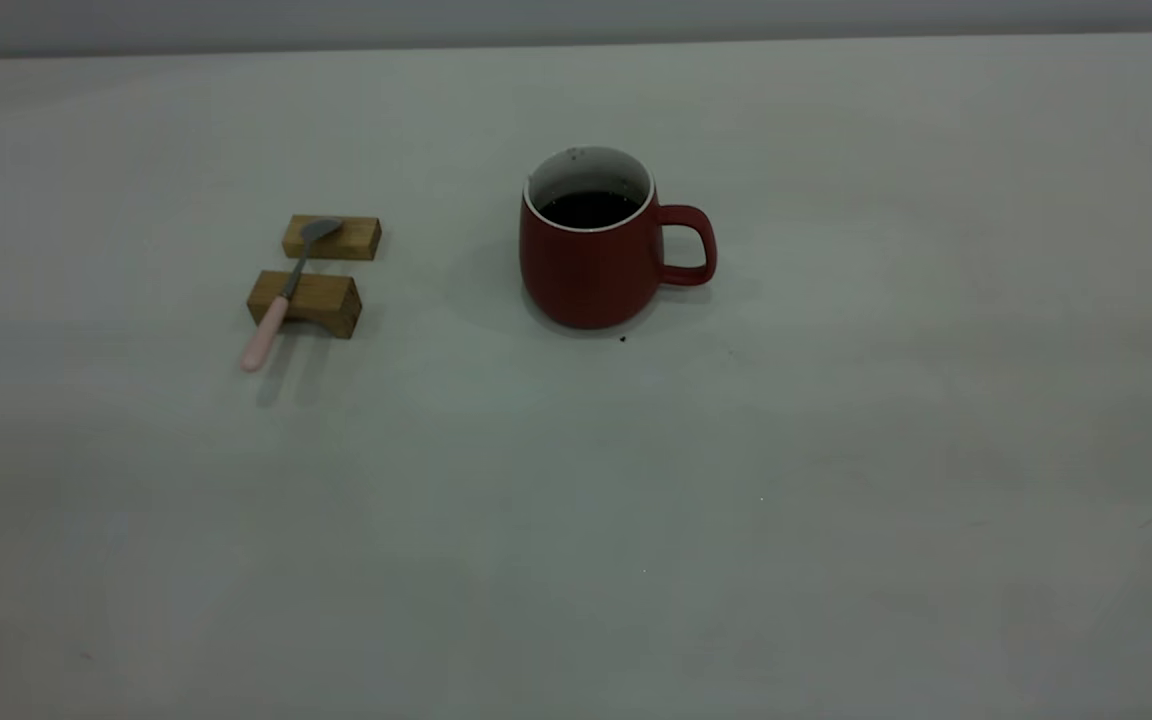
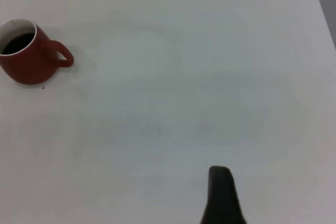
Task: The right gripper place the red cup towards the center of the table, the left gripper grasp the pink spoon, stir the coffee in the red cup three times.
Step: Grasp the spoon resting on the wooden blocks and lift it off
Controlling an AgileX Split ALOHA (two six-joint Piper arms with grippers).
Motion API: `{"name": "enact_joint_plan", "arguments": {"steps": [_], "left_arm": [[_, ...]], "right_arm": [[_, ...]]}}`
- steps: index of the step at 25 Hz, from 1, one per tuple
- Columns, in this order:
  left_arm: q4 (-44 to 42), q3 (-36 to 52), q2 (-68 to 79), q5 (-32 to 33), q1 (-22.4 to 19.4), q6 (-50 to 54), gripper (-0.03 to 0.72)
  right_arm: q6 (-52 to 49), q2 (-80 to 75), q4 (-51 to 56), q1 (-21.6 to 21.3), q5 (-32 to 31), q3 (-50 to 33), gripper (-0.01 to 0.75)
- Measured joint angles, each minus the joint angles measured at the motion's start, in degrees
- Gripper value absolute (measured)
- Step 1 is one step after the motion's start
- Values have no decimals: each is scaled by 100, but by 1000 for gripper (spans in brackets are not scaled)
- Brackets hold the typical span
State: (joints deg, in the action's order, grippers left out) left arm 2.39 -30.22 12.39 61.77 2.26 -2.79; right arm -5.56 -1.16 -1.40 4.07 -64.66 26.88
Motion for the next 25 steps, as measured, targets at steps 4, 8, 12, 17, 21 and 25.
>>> {"name": "enact_joint_plan", "arguments": {"steps": [4, 8, 12, 17, 21, 25], "left_arm": [[-6, -48, 1165, -447, 0, 14, 594], [69, -64, 2433, -1033, 0, 19, 597], [103, -264, 3679, -1682, 0, 112, 594], [119, -697, 5463, -2330, 0, 279, 594], [125, -1157, 6757, -2868, 0, 375, 594], [136, -1640, 7928, -3384, 74, 464, 593]], "right_arm": [[0, 0, 0, 0, 0, 0, 588], [0, 0, 0, 0, 0, 0, 588], [5, 0, 0, 0, 0, 0, 588], [5, 0, 0, 0, 0, 0, 588], [5, 0, 0, 0, 0, 0, 588], [5, 0, 5, 0, 0, 0, 588]]}}
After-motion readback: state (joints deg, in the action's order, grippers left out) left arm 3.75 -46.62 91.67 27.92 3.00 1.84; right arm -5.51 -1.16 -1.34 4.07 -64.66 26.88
